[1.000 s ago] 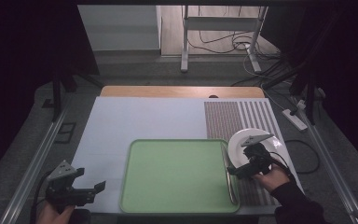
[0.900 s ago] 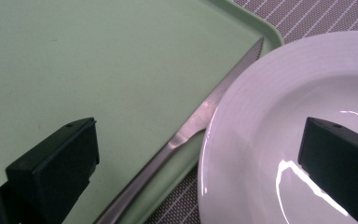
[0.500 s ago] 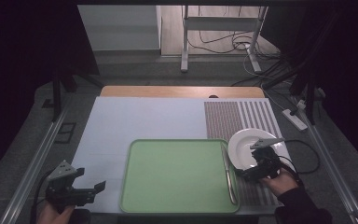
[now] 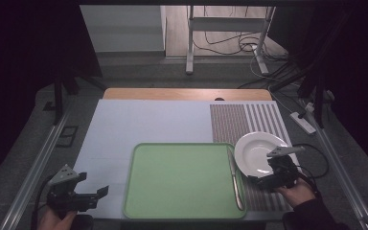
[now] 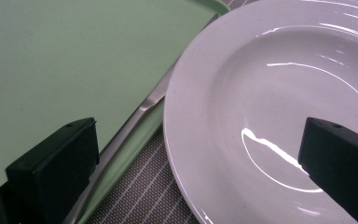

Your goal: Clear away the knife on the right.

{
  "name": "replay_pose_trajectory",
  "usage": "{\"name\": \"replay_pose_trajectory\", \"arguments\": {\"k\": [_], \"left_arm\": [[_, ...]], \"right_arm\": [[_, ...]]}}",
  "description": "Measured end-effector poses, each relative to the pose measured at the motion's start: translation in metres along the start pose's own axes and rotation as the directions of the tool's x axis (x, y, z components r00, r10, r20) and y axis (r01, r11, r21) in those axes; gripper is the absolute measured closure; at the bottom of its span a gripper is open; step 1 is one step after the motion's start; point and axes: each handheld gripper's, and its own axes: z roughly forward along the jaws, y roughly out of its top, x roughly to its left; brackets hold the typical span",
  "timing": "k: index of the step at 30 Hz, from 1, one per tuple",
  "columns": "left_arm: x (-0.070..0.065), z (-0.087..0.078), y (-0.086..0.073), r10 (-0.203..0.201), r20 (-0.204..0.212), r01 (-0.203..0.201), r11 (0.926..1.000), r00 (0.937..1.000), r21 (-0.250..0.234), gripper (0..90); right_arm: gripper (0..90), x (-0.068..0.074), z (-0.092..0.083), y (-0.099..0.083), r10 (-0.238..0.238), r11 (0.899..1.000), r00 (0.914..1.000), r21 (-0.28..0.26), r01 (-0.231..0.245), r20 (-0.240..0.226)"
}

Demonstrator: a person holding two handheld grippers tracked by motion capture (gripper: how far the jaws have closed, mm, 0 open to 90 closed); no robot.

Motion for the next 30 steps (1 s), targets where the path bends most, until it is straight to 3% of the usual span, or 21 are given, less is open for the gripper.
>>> {"name": "replay_pose_trajectory", "arguments": {"k": [15, 30], "left_arm": [[0.000, 0.000, 0.000, -0.002, 0.000, 0.002, 1.0000, 1.0000, 0.003, 4.1], [0.000, 0.000, 0.000, -0.004, -0.001, 0.004, 1.0000, 1.0000, 0.005, 4.1]], "right_arm": [[0.0, -0.008, -0.015, -0.020, 0.065, 0.998, 0.9977, -0.026, -0.064, 0.021], [0.0, -0.007, -0.032, -0.030, 0.059, 0.995, 0.9966, -0.084, -0.055, 0.057]]}}
